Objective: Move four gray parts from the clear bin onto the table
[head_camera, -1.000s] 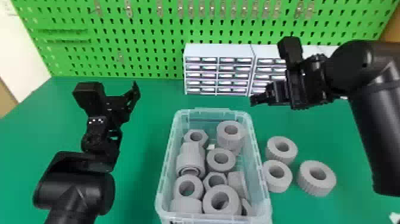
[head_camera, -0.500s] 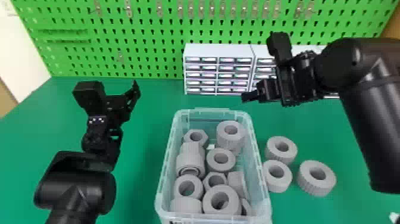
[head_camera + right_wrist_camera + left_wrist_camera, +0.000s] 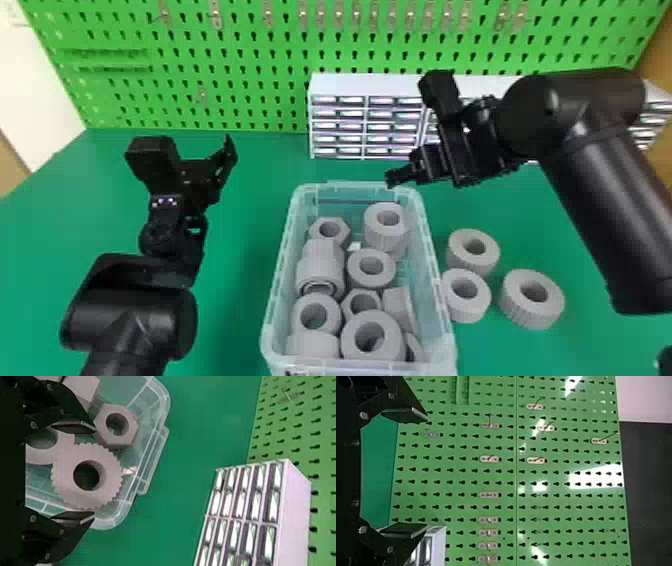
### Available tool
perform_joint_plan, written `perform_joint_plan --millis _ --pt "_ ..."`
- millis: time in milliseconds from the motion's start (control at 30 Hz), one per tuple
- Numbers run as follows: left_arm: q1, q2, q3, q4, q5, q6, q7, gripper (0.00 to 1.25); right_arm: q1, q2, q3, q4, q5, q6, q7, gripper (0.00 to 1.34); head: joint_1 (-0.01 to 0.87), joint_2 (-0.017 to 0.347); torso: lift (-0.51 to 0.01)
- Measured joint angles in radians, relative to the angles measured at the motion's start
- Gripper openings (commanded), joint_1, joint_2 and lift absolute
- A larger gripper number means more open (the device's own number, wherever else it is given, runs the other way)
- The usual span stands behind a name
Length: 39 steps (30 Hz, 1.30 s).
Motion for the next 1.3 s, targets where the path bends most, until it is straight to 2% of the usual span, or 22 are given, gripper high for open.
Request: perform_joint_plan --millis 333,500,833,1300 --pt "0.000 -0.003 0.002 0.000 -0.003 0.000 0.000 0.95 -0.048 0.014 0.128 0.126 0.110 -0.073 0.187 0.94 0.693 0.072 -0.052" --pt "-0.002 -0.004 0.000 0.000 -0.003 0.000 0.000 0.95 -0.058 0.018 0.166 0.184 0.155 -0.123 0.248 0.96 0.693 0.072 -0.052" --pt "-0.005 -0.008 -0.001 0.000 -0.006 0.000 0.000 0.95 -0.061 0.023 0.207 0.279 0.191 -0.224 0.326 1.11 0.693 0.072 -0.052" --pt "-0.008 -0.013 -0.002 0.001 -0.008 0.000 0.000 0.95 -0.068 0.029 0.265 0.329 0.205 -0.283 0.371 1.20 0.693 0.072 -0.052"
